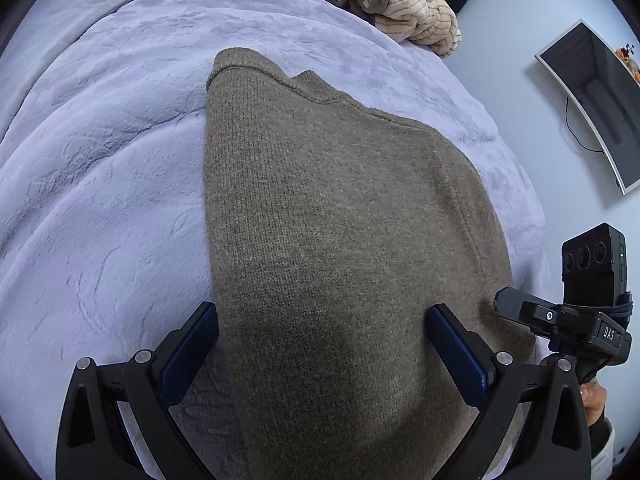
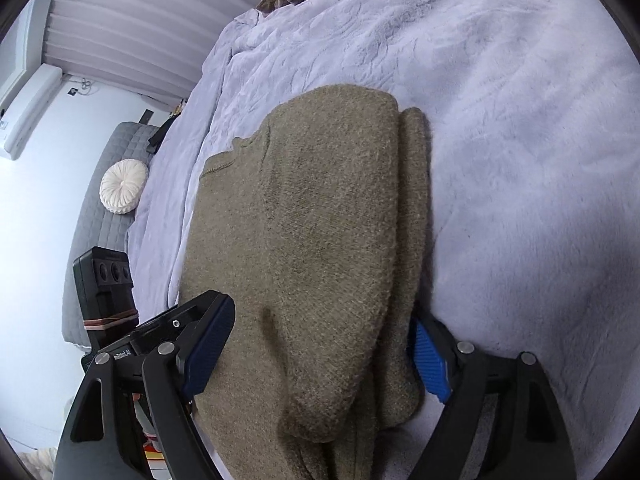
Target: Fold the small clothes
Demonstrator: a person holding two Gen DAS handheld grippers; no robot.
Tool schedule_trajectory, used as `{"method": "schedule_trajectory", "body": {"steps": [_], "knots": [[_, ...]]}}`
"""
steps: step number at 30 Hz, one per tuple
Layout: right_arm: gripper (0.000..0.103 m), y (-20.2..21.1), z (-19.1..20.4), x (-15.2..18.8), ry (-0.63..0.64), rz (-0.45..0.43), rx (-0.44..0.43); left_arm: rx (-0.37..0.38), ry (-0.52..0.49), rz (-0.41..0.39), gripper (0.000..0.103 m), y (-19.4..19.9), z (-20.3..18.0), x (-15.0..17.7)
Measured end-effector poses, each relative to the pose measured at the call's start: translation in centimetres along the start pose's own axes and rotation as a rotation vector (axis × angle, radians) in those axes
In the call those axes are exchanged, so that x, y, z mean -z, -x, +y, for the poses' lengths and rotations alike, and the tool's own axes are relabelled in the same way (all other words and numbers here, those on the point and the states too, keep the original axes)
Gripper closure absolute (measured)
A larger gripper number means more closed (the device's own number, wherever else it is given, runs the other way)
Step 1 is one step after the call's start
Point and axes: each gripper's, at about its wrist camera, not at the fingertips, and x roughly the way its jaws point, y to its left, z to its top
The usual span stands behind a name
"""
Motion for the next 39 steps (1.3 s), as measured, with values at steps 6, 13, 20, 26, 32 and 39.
{"method": "schedule_trajectory", "body": {"steps": [6, 13, 20, 26, 32, 39], "knots": [[0.016, -1.4, 1.0, -0.2, 0.010, 0.003, 0.004, -0.003, -0.007, 0.004, 0.000, -0.3, -0.2, -0.1], [0.015, -2.1, 1.2, -0.3, -0.007, -0.004, 0.012, 0.000, -0.010, 0.015, 0.000, -0.5, -0.3, -0.1], [0.069, -0.5, 0.9, 0.4, -0.062, -0.016, -0.107, 0.027, -0.063, 0.010, 0.035, 0.6, -1.4, 0.3], [0.070, 1.6, 3.4, 1.7, -0.084, -0.047, -0.228, 0.089, -0.107, -0.007, 0.054, 4.9, -1.5, 0.2], [0.070, 3.6, 7.3, 3.9, -0.082, -0.063, -0.314, 0.128, -0.097, -0.041, 0.054, 10.6, -0.5, 1.6], [0.070, 1.9, 11.4, 8.6, -0.131, -0.016, -0.403, 0.105, -0.079, -0.028, 0.054, 17.0, 2.6, 5.2]]}}
